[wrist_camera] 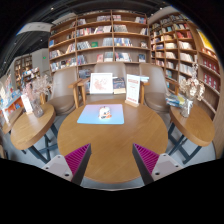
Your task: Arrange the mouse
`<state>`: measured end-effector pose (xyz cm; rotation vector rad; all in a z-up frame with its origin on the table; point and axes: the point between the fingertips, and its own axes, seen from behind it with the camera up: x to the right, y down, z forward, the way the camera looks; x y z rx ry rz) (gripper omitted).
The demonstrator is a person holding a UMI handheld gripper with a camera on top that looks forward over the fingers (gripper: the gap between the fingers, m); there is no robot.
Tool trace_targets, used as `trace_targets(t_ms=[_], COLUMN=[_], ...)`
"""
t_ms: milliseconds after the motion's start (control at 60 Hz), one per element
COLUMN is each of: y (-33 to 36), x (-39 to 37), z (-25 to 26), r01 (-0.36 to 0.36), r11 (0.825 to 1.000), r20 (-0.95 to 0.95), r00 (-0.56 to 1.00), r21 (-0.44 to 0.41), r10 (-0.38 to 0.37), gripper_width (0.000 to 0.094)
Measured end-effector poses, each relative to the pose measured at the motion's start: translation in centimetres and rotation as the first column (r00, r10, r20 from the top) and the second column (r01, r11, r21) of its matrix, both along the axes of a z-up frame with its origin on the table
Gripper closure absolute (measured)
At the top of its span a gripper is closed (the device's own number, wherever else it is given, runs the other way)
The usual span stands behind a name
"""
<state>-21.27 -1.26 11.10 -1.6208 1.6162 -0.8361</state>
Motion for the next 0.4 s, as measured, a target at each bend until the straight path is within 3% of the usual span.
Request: trace_targets(t_ms=[250,400], y=[-1.6,-1.3], x=[-4.4,-5.6], z=[0.5,0.7], r01=[0.0,-0.007], r11=[0.999,0.999], r20=[0.057,0.068], r00=[0.998,0.998], r21=[-0.049,-0.037], r10=[0.002,0.01], gripper_width=[0.0086,0.0083])
